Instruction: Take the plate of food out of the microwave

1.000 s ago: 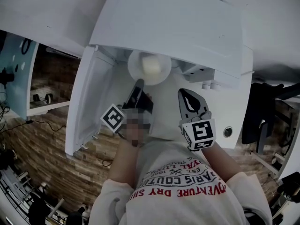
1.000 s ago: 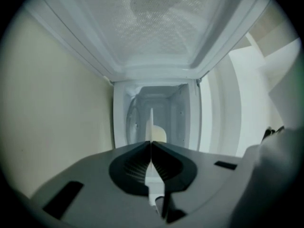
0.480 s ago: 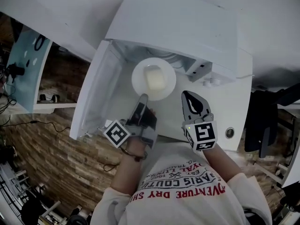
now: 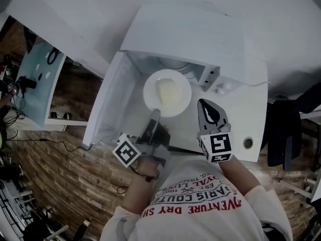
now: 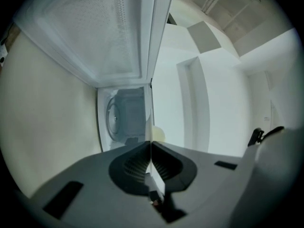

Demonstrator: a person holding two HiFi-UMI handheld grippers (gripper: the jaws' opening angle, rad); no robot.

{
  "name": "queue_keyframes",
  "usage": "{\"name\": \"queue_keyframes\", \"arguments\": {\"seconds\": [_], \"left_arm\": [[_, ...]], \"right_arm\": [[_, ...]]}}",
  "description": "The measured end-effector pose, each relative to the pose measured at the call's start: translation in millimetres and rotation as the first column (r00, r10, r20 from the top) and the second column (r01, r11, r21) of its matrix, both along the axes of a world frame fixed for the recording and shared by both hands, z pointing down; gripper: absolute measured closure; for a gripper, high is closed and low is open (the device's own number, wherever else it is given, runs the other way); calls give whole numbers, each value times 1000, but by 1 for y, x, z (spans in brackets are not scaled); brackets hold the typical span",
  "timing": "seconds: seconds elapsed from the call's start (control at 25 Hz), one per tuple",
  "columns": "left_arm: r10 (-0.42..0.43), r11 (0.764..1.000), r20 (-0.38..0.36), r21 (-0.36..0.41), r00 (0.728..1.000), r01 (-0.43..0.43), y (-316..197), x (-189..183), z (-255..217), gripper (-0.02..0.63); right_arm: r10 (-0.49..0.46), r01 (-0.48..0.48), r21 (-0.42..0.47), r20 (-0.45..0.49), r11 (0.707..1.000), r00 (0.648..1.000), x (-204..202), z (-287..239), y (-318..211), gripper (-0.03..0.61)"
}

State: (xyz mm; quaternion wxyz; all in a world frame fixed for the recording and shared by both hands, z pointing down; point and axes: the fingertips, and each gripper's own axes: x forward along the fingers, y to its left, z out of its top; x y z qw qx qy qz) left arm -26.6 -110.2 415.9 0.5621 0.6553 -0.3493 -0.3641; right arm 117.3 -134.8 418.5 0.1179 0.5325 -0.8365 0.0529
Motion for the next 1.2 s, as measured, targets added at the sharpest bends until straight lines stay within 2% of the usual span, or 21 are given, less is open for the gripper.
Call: {"name": "queue_keyframes", "arguments": {"seconds": [0.28,0.76,1.2], "left_arm": [[30,998,-1,48,1000,-30,4,6,-18,600],[57,997,-11,49,998,-57,-2,5,-24,600],[47,998,-12,42,999,-46,-11,-1,-26,600]], "right_arm": [[12,-12,46,-5,999,1000,5,-15,4,566],[33,-32,45,-22,998,999,4,-18,-2,568],[26,-25,47,-21,999,999,-2,-20,-9,568]]}}
